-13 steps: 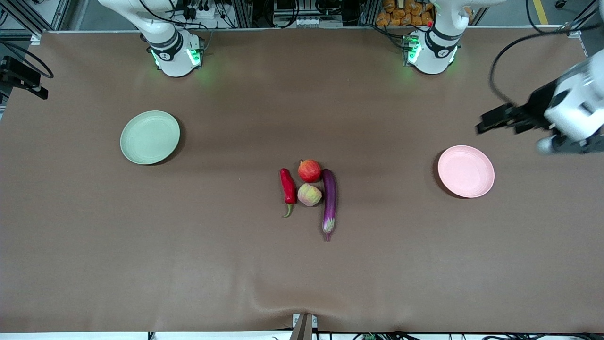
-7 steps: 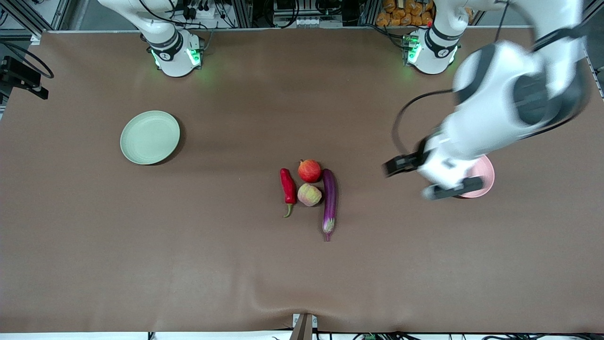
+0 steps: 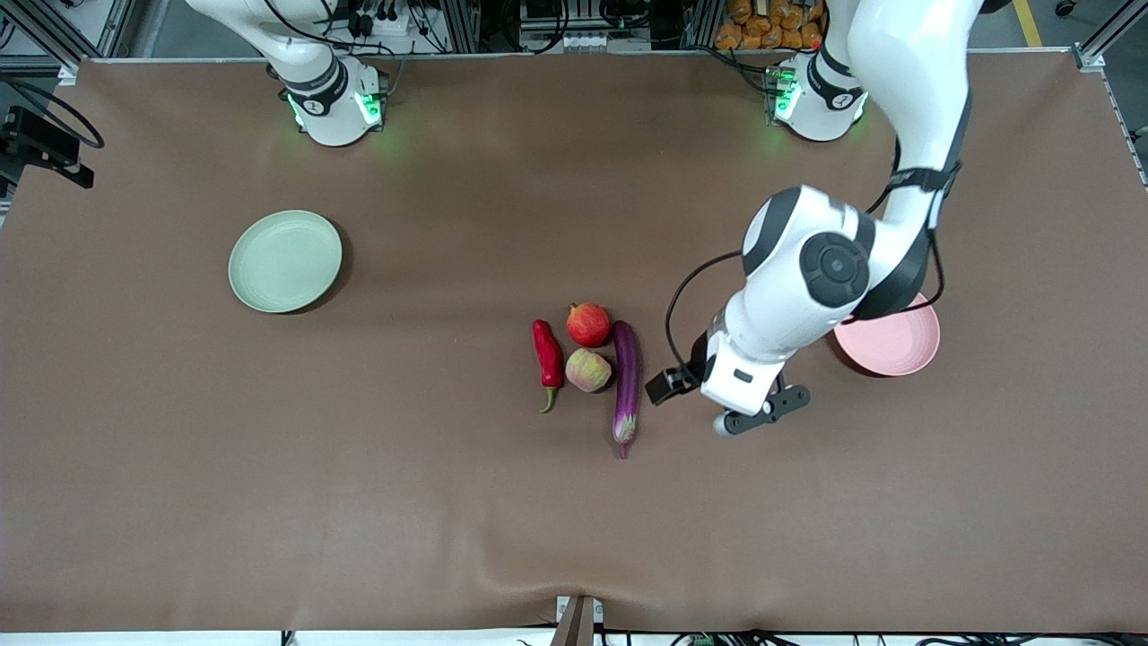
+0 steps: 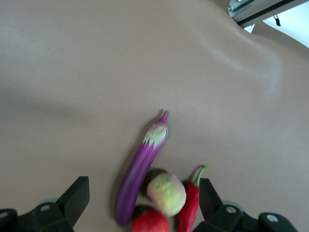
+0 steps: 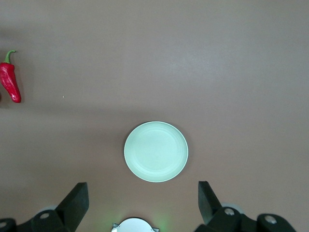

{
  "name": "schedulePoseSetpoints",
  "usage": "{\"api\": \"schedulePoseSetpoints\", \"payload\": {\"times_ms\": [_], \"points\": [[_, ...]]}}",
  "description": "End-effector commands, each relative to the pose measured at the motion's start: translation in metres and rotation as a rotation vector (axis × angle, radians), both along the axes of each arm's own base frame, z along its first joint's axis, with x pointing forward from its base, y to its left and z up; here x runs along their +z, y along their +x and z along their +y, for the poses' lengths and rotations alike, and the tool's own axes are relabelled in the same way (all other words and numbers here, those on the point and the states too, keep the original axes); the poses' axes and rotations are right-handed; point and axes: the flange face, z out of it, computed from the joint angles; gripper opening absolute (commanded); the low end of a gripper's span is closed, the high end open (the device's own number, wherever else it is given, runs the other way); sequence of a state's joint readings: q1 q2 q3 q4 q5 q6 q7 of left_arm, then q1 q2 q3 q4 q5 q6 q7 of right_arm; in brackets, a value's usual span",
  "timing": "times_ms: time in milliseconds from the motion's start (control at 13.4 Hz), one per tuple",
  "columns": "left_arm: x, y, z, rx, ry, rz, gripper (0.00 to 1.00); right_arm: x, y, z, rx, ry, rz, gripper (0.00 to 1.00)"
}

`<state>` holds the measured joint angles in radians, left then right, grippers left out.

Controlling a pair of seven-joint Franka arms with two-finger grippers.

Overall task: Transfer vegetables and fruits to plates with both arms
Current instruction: 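Move the left gripper over the purple eggplant, then lower the left gripper and grasp the purple eggplant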

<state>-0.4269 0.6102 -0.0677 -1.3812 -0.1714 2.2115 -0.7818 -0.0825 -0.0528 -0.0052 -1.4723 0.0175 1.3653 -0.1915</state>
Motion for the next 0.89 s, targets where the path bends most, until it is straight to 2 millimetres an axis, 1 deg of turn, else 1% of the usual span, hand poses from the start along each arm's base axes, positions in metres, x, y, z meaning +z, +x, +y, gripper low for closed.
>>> {"api": "schedulePoseSetpoints", "payload": {"times_ms": [0,149,372,447,521,596,819], "points": [[-0.039,0.010,-0.026,-0.012,0.029,-0.094,1.00,0.004,-0.004,0.003,-0.008,0.011,-0.001,1.00],[-0.077,0.008,-0.038,0.003,0.050,-0.110,1.00,0.003,-0.003,-0.004,-0.020,0.011,0.000,1.00],[-0.127,-0.002,-0.056,0.030,0.119,-0.123,1.00,0.004,-0.002,0.004,-0.007,0.011,-0.004,1.00],[-0.140,-0.007,-0.062,0.055,0.127,-0.117,1.00,0.003,-0.003,0.005,-0.005,0.011,0.002,1.00],[-0.151,-0.011,-0.065,0.072,0.131,-0.104,1.00,0.003,-0.003,0.005,-0.005,0.011,0.002,1.00],[-0.157,-0.015,-0.070,0.084,0.131,-0.094,1.00,0.003,-0.003,0.003,-0.008,0.011,0.002,1.00],[-0.178,-0.022,-0.074,0.113,0.146,-0.069,1.00,0.002,-0.004,-0.001,-0.017,0.013,0.006,1.00]]}}
